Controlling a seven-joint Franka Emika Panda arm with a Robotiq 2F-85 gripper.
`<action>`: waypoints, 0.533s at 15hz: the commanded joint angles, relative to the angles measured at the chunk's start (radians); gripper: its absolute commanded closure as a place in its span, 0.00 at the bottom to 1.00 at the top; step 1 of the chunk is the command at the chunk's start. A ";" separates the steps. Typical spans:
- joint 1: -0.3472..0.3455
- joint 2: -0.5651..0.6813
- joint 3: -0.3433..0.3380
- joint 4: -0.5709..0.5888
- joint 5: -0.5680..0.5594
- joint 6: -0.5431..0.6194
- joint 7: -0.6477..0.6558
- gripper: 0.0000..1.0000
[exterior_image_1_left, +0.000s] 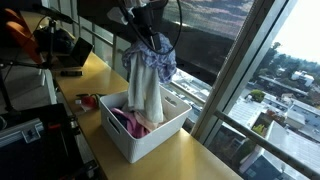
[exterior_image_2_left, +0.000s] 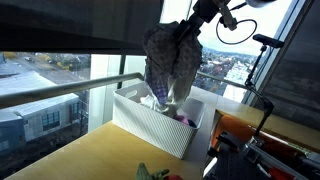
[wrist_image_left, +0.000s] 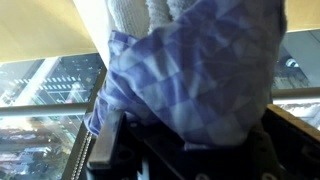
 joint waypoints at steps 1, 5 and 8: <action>-0.001 0.014 0.019 -0.126 0.000 0.079 0.035 1.00; -0.014 0.068 0.004 -0.213 0.007 0.148 0.035 1.00; -0.023 0.107 -0.015 -0.233 -0.002 0.175 0.042 1.00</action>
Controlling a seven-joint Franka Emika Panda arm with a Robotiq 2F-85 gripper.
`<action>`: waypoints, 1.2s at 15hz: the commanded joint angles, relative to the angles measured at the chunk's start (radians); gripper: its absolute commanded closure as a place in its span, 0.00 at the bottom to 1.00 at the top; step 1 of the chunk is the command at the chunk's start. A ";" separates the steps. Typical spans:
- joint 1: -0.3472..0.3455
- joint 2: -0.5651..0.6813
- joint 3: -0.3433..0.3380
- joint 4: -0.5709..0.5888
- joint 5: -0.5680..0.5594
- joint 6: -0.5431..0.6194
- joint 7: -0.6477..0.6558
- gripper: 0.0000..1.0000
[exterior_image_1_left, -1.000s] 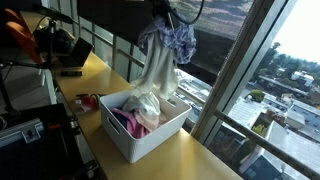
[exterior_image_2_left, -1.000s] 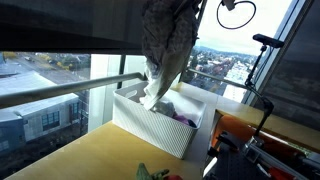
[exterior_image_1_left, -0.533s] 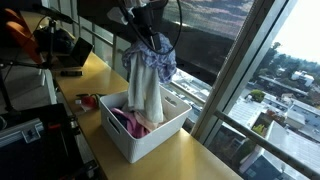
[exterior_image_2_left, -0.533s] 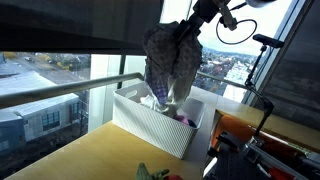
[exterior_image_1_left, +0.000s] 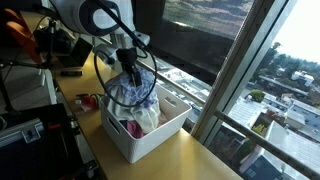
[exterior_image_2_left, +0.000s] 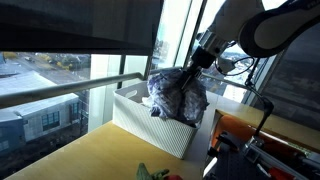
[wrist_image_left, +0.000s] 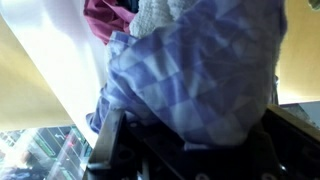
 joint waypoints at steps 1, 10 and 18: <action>-0.011 0.030 -0.024 -0.011 -0.007 0.040 0.010 0.75; -0.039 0.017 -0.101 0.078 -0.161 0.053 0.126 1.00; 0.007 -0.002 -0.070 0.075 -0.297 0.046 0.280 0.39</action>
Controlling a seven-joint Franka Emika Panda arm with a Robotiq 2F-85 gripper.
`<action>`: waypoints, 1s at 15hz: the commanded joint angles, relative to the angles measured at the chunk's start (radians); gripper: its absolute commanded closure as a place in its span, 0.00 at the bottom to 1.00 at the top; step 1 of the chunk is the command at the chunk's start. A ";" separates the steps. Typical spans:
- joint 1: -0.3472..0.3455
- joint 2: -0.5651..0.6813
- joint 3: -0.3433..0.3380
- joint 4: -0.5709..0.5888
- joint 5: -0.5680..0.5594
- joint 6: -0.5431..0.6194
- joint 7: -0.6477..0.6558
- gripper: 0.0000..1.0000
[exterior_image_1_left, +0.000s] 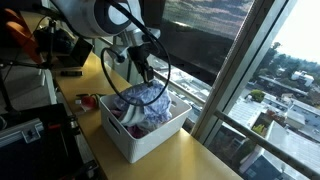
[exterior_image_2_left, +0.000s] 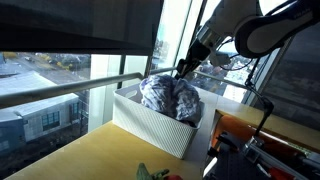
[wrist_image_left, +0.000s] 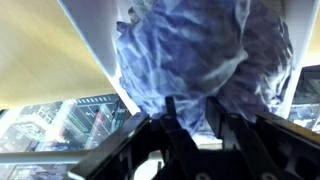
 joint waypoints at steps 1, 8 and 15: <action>0.013 -0.046 0.004 -0.005 -0.045 -0.007 0.045 0.31; 0.128 -0.154 0.113 -0.125 0.020 -0.042 0.082 0.00; 0.250 -0.066 0.237 -0.188 0.009 -0.024 0.202 0.00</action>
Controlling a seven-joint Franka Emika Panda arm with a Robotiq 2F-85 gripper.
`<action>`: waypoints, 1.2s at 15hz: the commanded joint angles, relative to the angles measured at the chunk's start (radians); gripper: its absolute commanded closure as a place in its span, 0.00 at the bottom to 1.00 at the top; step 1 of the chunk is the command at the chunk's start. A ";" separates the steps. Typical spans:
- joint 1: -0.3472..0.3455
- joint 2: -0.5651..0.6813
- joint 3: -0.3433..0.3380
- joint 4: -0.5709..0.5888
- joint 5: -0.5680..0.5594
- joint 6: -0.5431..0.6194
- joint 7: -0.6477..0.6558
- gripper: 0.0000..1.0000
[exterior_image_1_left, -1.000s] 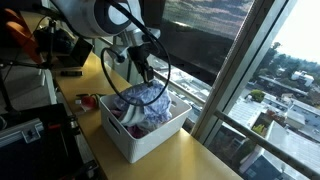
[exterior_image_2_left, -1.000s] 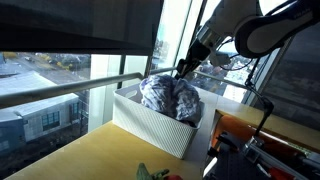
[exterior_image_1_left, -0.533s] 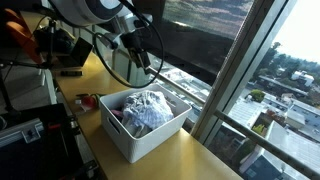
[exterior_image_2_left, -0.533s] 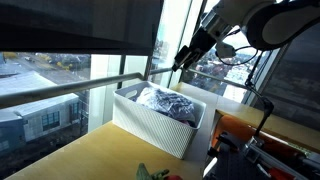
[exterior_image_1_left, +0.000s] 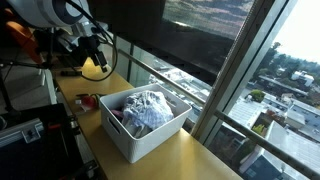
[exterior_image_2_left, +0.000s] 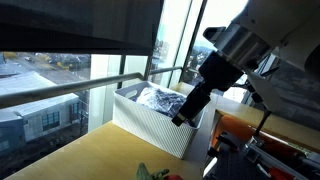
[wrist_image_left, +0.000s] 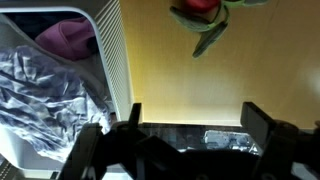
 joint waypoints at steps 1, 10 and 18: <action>0.016 0.045 0.019 -0.010 -0.014 0.001 0.027 0.00; 0.041 0.304 0.002 0.061 -0.145 0.032 0.143 0.00; 0.067 0.538 -0.039 0.177 -0.252 0.020 0.222 0.00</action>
